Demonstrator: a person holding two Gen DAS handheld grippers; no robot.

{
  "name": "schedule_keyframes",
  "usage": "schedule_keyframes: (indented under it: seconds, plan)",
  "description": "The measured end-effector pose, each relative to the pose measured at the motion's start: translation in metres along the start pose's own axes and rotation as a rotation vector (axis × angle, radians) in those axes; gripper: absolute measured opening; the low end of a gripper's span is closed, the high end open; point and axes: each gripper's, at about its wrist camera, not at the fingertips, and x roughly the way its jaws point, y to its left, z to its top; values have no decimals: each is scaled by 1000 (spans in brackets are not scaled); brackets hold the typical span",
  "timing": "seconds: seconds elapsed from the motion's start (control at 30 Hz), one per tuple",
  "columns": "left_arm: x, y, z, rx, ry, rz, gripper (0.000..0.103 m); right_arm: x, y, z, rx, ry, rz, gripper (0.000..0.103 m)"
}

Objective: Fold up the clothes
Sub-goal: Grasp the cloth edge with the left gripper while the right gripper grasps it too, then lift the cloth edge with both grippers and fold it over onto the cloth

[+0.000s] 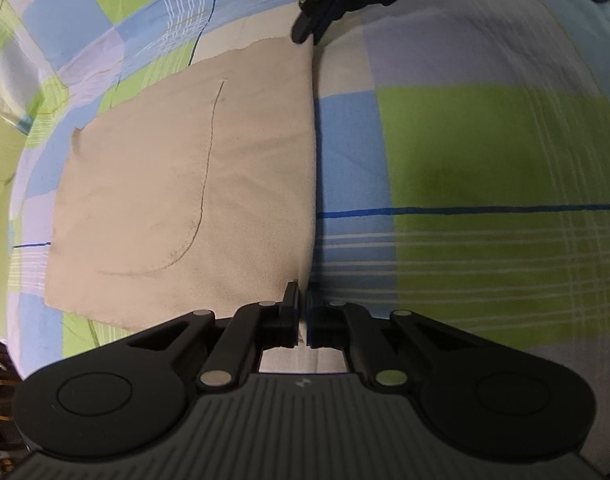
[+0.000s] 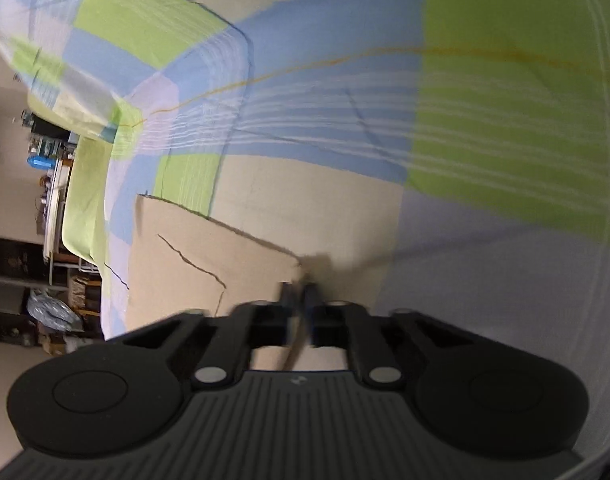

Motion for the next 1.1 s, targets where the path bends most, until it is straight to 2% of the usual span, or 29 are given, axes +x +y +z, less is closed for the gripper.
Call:
schedule_keyframes:
  seconds: [0.13, 0.27, 0.4, 0.5, 0.57, 0.6, 0.7, 0.83, 0.93, 1.0, 1.1]
  plan:
    - [-14, 45, 0, -88, -24, -14, 0, -12, 39, 7, -93, -20, -8, 2]
    - [-19, 121, -3, -213, -42, 10, 0, -5, 94, 19, -184, -21, 9, 2]
    - [6, 184, -7, -293, -11, 14, 0, 29, 144, 33, -262, 2, 0, 2]
    - [33, 219, -8, -354, 53, -15, 2, 76, 173, 45, -320, 78, -55, 6]
    - [44, 232, -10, -384, 79, -59, 11, 102, 184, 50, -369, 141, -99, 38]
    - [47, 237, -12, -391, 81, -76, 11, 113, 191, 53, -410, 170, -118, 40]
    - [52, 243, -18, -392, 81, -110, 14, 117, 210, 60, -662, 226, -134, 42]
    - [57, 240, -22, -379, 72, -124, 15, 112, 235, 64, -1178, 344, -106, 42]
    - [60, 238, -22, -373, 67, -119, 21, 120, 252, 58, -1526, 439, -49, 42]
    - [63, 239, -21, -373, 65, -114, 29, 128, 260, 55, -1675, 507, 19, 40]
    - [66, 242, -21, -375, 60, -119, 32, 147, 270, 49, -1852, 623, 84, 38]
